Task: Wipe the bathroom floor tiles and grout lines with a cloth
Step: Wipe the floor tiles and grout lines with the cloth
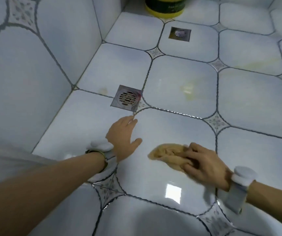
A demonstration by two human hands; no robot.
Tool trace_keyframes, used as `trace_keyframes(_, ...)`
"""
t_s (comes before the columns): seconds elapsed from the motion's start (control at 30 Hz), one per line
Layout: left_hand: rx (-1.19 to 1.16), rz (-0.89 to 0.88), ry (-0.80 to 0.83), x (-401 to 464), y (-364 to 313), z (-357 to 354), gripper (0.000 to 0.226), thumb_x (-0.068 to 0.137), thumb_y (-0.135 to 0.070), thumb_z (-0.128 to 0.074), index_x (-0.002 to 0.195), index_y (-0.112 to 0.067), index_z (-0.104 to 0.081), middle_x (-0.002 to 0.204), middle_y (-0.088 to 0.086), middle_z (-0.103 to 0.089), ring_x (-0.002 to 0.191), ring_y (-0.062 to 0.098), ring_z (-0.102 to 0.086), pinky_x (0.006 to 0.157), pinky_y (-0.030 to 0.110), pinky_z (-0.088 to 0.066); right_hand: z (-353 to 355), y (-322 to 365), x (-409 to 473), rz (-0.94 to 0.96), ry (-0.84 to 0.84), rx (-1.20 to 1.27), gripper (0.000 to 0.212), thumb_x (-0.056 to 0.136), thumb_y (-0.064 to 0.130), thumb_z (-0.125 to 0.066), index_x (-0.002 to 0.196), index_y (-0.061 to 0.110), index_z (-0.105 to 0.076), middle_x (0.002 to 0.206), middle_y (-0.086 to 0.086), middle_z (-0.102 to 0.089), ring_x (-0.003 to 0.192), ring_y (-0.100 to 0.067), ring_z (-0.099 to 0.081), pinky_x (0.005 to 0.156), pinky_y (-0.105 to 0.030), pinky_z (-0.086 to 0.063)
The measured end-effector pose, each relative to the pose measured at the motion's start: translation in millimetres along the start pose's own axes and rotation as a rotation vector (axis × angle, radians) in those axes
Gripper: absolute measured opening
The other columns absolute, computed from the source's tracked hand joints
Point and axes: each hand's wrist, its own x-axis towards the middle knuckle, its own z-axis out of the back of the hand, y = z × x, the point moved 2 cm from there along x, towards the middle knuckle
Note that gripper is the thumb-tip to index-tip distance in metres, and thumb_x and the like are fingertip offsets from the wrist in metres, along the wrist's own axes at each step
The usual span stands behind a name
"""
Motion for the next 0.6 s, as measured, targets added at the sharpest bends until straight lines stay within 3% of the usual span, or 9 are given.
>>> trace_keyframes(0.17, 0.076, -0.245, 0.167, 39, -82, -34, 0.076, 0.09, -0.055, -0.047, 0.151, -0.02, -0.019, 0.16, 0.0, -0.008, 0.147, 0.015, -0.008, 0.119, 0.031, -0.006, 81, -141, -32, -0.766, -0.392, -0.165, 0.023, 0.083, 0.029, -0.073, 0.102, 0.016, -0.072, 0.089, -0.011, -0.061, 0.086, -0.038, -0.061, 0.073, -0.036, -0.043)
trace_keyframes(0.23, 0.114, -0.3, 0.216, 50, -102, -41, 0.079, 0.09, -0.057, -0.045, 0.152, -0.019, -0.015, 0.161, 0.002, -0.005, 0.147, 0.017, -0.005, 0.12, 0.031, -0.004, 76, -136, -52, -0.773, -0.391, -0.133, 0.017, 0.084, 0.031, -0.071, 0.097, 0.02, -0.07, 0.085, -0.006, -0.059, 0.08, -0.034, -0.06, 0.068, -0.035, -0.043)
trace_keyframes(0.33, 0.151, -0.409, 0.26, 80, -169, -63, 0.083, 0.089, -0.059, -0.045, 0.152, -0.019, -0.011, 0.161, 0.004, 0.0, 0.148, 0.019, 0.0, 0.119, 0.032, 0.0, 60, -115, -132, -0.588, -0.253, -0.068, 0.015, 0.085, 0.039, -0.067, 0.097, 0.033, -0.061, 0.082, 0.013, -0.047, 0.069, -0.009, -0.053, 0.062, -0.023, -0.037)
trace_keyframes(0.4, 0.118, -0.445, 0.255, 95, -201, -68, 0.086, 0.086, -0.061, -0.047, 0.152, -0.02, -0.011, 0.161, 0.004, -0.001, 0.147, 0.019, -0.001, 0.119, 0.034, -0.001, 50, -99, -171, -0.423, -0.112, 0.008, 0.019, 0.086, 0.042, -0.063, 0.103, 0.035, -0.059, 0.086, 0.018, -0.041, 0.068, -0.001, -0.046, 0.062, -0.018, -0.037)
trace_keyframes(0.5, 0.162, -0.518, 0.296, 126, -284, -96, 0.096, 0.077, -0.065, -0.053, 0.151, -0.021, -0.012, 0.161, 0.002, 0.004, 0.148, 0.019, 0.003, 0.12, 0.041, -0.003, 76, -149, -217, -0.371, -0.092, -0.021, 0.02, 0.086, 0.039, -0.062, 0.104, 0.03, -0.064, 0.088, 0.014, -0.044, 0.071, -0.006, -0.049, 0.062, -0.021, -0.04)
trace_keyframes(0.6, 0.351, -0.549, 0.314, 149, -334, -115, 0.113, 0.061, -0.072, -0.057, 0.15, -0.019, -0.012, 0.16, 0.003, 0.002, 0.147, 0.022, 0.002, 0.119, 0.045, -0.006, 118, -226, -215, -0.555, -0.248, -0.132, 0.023, 0.085, 0.036, -0.066, 0.104, 0.023, -0.067, 0.09, 0.007, -0.052, 0.077, -0.015, -0.057, 0.067, -0.023, -0.038)
